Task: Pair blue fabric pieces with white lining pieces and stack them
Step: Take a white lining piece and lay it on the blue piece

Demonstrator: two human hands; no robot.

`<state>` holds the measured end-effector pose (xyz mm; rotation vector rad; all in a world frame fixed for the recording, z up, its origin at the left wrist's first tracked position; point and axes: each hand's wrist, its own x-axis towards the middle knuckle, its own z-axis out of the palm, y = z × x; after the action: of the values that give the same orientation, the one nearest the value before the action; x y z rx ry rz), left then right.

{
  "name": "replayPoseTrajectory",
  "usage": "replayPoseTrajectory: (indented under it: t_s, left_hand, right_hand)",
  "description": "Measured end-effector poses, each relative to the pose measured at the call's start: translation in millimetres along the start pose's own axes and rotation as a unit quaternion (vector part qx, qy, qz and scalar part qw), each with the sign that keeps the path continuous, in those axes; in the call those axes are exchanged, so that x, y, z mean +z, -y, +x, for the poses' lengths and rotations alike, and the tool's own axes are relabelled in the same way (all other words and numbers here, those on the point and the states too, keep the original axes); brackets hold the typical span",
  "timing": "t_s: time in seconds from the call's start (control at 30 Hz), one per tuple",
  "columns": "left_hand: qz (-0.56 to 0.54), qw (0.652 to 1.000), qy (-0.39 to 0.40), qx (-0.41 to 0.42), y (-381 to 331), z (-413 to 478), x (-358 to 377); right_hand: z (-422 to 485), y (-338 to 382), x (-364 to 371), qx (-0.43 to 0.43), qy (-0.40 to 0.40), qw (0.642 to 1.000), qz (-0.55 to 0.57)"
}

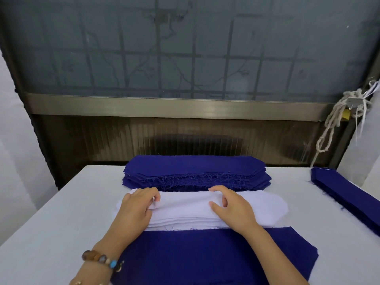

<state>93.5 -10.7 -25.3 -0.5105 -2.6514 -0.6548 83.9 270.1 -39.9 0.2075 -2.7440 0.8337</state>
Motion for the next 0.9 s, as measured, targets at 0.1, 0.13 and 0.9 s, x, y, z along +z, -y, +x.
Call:
replayPoseTrajectory:
  t_s: [0.1, 0.13, 0.9]
  left_hand:
    - [0.01, 0.999, -0.041, 0.02, 1.8, -0.5, -2.1]
    - [0.008, 0.998, -0.059, 0.023, 2.7, -0.9, -2.8]
    - [-0.128, 0.988, -0.08, -0.014, 11.0, 1.0, 2.4]
  right_hand:
    - [-0.7, -2.1, 1.5, 0.003, -0.01, 1.0, 0.0]
    - [-0.8, -2.8, 2.2, 0.004, -0.014, 1.0, 0.0]
    - [-13.8, -0.3, 2.2, -0.052, -0.06, 0.997, 0.007]
